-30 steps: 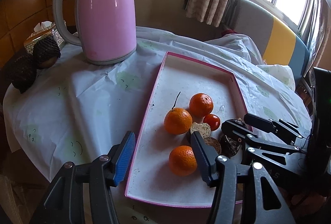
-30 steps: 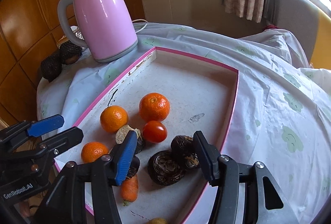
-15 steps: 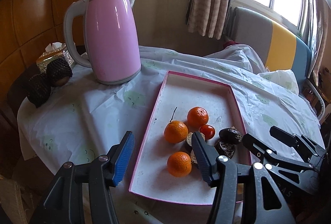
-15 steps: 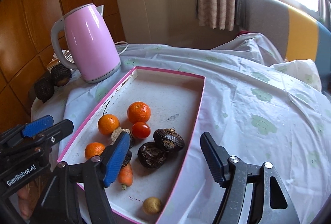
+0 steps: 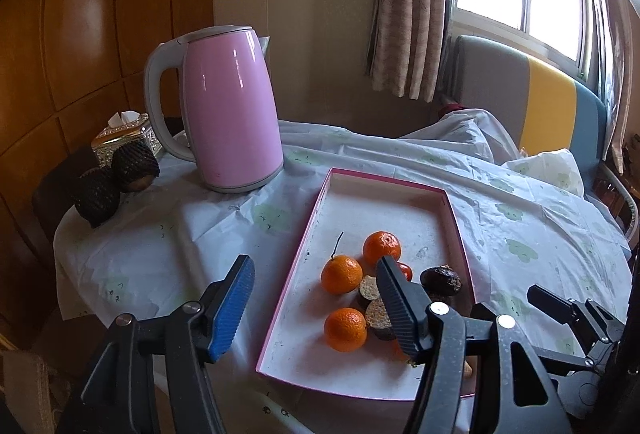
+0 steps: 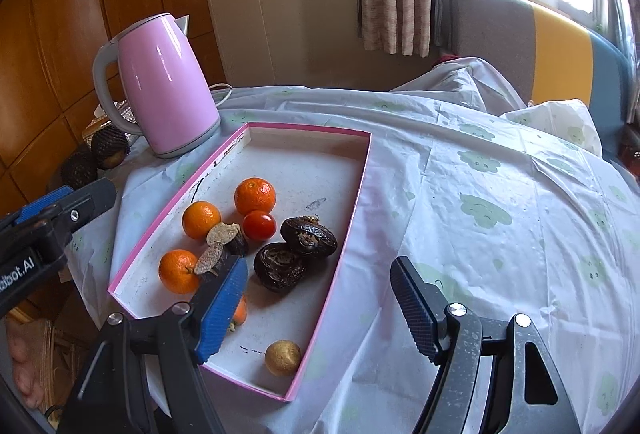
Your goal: Organize fruits
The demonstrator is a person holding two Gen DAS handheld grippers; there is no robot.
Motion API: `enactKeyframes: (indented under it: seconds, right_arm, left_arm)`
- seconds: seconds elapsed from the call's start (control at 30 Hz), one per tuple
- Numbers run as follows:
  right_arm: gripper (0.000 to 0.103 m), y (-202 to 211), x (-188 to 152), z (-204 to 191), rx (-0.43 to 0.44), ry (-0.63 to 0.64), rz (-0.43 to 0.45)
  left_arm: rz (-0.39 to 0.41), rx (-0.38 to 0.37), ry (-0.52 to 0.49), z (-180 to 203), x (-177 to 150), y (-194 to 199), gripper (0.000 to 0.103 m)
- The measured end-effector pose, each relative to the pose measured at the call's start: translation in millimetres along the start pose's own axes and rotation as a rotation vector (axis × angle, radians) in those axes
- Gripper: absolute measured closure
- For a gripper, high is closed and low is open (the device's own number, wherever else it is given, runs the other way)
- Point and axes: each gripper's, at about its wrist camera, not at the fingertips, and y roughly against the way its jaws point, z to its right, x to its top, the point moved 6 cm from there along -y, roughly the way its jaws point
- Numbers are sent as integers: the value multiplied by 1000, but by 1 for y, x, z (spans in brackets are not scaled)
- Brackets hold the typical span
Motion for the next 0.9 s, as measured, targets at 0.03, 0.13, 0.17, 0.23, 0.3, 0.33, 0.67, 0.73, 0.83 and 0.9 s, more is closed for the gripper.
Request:
enactKeyframes:
  seconds: [0.03, 0.13, 0.17, 0.23, 0.3, 0.33, 0.67, 0.73, 0.83, 0.9]
  right_arm:
    - [28, 0, 0, 0, 0, 1, 2]
    - [28, 2, 0, -2, 1, 8, 9]
    - [28, 3, 0, -3, 0, 12, 12]
    - [28, 4, 0, -5, 3, 18, 16]
    - [28, 4, -1, -7, 1, 28, 18]
    - [28, 5, -1, -8, 0, 33, 19]
    - [28, 4, -1, -11, 2, 38, 16]
    - [28, 4, -1, -12, 4, 38, 13]
    - [28, 3, -1, -12, 4, 42, 14]
    - [28, 4, -1, -12, 5, 41, 16]
  left_arm:
    - [-3, 7, -3, 0, -1, -1, 39]
    - [-15, 15, 10, -2, -3, -2, 39]
    - [-18, 14, 14, -2, -4, -2, 39]
    - [-16, 14, 14, -3, -4, -1, 39]
    - [-18, 13, 14, -2, -5, -1, 39]
    - [-20, 10, 13, -2, -5, -1, 39]
    - [-16, 7, 10, -2, -4, -1, 39]
    - [-18, 2, 9, -1, -5, -1, 39]
    - [-20, -4, 6, 0, -5, -1, 39]
    - [-20, -2, 4, 0, -5, -1, 39]
